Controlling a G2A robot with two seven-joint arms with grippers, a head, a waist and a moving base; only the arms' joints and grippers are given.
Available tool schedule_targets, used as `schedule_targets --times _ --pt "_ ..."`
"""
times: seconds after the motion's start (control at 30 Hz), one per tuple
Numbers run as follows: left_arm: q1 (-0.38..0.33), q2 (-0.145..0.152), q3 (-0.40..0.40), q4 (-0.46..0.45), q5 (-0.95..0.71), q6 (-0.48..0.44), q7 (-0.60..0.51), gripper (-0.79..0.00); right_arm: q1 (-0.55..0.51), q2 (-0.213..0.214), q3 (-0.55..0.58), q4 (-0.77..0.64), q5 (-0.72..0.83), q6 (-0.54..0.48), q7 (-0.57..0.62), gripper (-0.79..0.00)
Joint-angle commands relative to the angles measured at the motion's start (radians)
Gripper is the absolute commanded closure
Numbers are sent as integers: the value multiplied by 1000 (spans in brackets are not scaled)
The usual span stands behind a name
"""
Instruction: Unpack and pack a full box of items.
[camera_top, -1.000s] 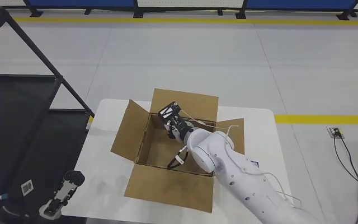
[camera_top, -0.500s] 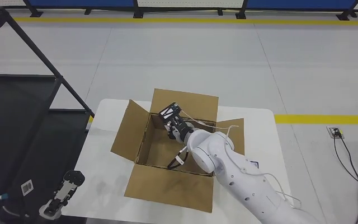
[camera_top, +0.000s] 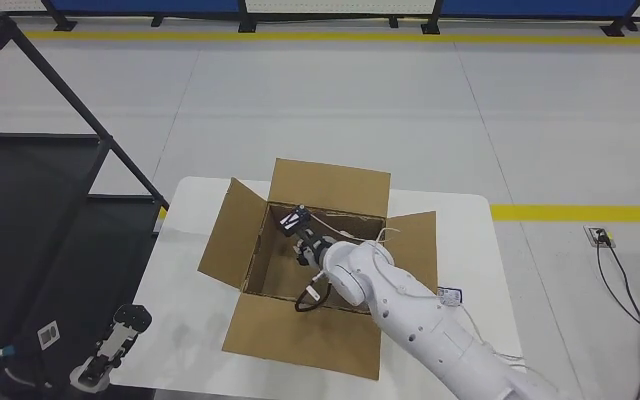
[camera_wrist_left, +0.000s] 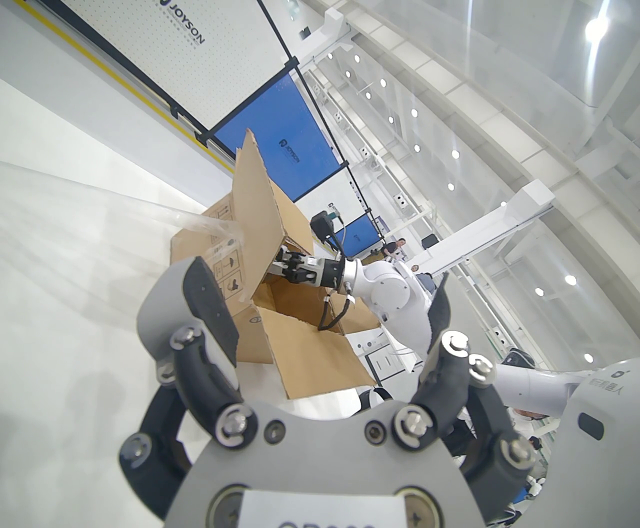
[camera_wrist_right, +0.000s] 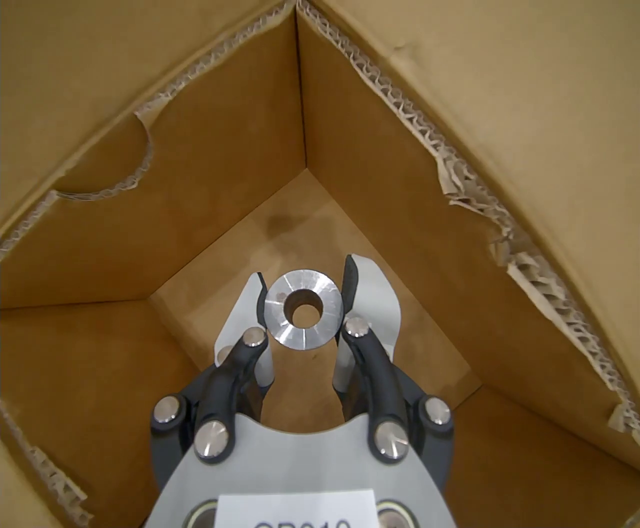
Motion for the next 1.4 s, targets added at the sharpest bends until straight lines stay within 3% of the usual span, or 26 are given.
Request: schedule_targets --times 0.0,0.27,0.33,0.43,0.47,0.7,1.03,1.27,1.37 --pt "0 0 0 0 0 0 0 -785 22 -21 -16 72 17 4 -8 0" --pt "0 0 0 0 0 0 0 -785 99 -105 -62 303 89 -50 -51 0" --pt "0 0 0 0 0 0 0 -785 113 -121 -69 341 97 -63 -47 -86" --pt "0 0 0 0 0 0 0 -785 127 -142 -78 391 101 -77 -53 -108" --pt "0 0 0 0 0 0 0 -785 130 -149 -80 406 105 -83 -55 -154" --pt "0 0 0 0 0 0 0 -785 149 -185 -87 487 109 -108 -75 -265" --pt "0 0 0 0 0 0 0 -785 149 -208 -82 517 85 -105 -90 -379" --pt "0 0 0 0 0 0 0 -785 124 -198 -63 450 44 -76 -119 -585" --pt "0 0 0 0 0 0 0 -785 102 -178 -42 389 18 -69 -121 -610"
